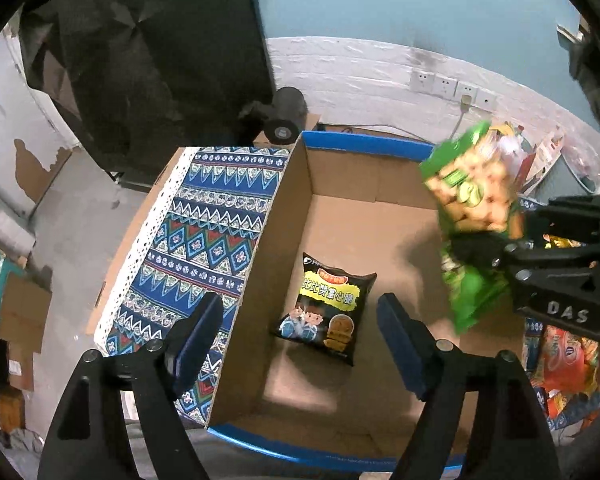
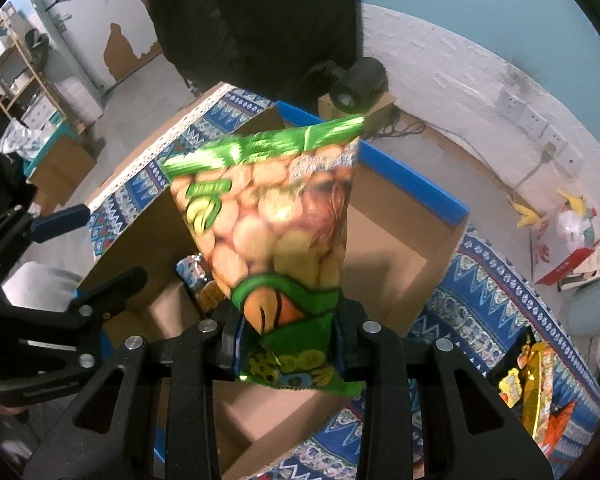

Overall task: Organize snacks
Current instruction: 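Lower the green peanut bag into the box and open the right tool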

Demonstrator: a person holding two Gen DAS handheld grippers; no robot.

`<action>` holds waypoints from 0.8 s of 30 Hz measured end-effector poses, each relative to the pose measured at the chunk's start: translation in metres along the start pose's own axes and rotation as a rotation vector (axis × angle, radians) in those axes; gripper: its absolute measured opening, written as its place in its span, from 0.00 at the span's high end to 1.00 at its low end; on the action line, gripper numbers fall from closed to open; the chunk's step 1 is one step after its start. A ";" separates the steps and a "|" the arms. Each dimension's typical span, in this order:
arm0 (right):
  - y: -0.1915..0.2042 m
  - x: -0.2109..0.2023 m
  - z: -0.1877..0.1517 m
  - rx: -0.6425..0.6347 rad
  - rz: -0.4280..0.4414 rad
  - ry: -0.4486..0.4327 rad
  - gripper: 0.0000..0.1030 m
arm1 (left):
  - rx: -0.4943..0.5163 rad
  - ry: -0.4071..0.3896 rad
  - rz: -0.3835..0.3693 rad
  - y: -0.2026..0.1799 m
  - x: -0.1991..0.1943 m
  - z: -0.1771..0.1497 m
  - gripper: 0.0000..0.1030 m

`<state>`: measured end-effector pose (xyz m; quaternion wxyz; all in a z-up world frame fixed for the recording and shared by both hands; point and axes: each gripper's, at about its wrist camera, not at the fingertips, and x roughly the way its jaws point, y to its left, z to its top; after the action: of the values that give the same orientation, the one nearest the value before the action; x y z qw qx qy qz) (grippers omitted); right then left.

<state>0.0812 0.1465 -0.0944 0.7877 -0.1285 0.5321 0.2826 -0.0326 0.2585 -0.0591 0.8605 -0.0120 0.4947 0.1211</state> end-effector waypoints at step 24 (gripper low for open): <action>-0.048 -0.069 -0.042 0.055 -0.099 -0.066 0.35 | 0.111 -0.041 -0.108 -0.075 -0.028 0.011 0.22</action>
<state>0.0577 0.0654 -0.0532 0.8211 -0.1235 0.5064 0.2325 -0.0202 0.1818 -0.0365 0.8750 0.0114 0.4817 0.0474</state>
